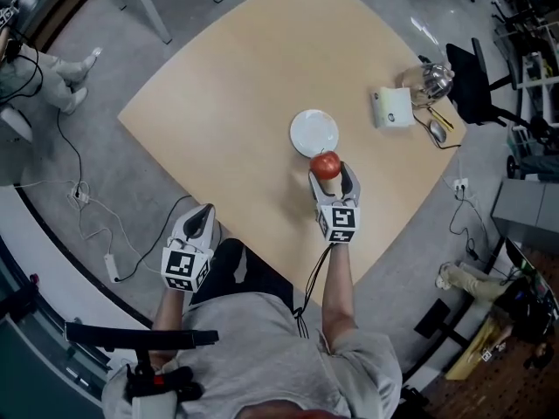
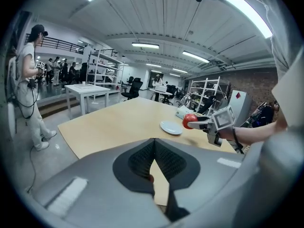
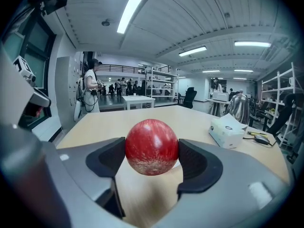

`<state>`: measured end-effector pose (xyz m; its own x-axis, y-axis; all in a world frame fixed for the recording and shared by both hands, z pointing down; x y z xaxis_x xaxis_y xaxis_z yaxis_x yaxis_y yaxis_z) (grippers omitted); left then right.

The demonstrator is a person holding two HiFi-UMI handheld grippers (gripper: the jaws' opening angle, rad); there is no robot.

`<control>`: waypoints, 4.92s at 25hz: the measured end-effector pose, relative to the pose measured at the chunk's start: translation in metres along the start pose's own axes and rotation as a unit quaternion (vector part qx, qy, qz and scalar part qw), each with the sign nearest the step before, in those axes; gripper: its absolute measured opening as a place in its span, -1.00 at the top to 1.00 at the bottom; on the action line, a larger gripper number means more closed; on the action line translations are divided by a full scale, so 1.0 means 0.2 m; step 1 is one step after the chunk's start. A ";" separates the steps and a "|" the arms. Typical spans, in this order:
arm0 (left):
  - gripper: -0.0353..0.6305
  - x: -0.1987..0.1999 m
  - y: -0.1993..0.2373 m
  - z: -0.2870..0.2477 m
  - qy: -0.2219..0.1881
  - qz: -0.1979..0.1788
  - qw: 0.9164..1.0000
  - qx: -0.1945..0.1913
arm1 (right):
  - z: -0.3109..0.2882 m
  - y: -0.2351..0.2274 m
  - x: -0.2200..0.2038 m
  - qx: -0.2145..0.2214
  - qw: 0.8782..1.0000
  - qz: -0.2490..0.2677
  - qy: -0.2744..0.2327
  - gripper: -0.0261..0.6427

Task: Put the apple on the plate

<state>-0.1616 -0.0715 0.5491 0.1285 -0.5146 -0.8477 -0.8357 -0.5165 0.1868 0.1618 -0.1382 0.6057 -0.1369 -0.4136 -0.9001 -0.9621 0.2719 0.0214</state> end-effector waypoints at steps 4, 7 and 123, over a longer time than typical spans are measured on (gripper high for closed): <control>0.83 -0.02 0.01 -0.02 0.006 0.005 1.000 0.006 | -0.07 -0.01 -0.01 0.007 1.000 0.001 0.002 -0.15; 0.83 -0.01 0.01 -0.02 0.010 0.006 1.000 0.011 | -0.11 -0.02 0.00 0.011 1.000 -0.001 0.001 -0.15; 0.83 0.35 -0.21 0.03 -0.094 -0.070 0.990 -0.078 | 0.54 0.00 0.34 -0.082 0.991 -0.015 -0.107 0.41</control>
<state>-0.1200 -0.0811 0.4792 0.1228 -0.3018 -0.9454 -0.7223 -0.6805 0.1234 0.1784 -0.0734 0.4969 -0.0722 -0.2205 -0.9727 -0.9928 0.1098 0.0488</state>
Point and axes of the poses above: the fingertips, and each gripper's own axes: z backward along the fingers, y to its left, x out of its top, the point moved 4 cm from there along z, backward along the fingers, and after that the axes turned 1 degree about x, right-handed, at the moved point
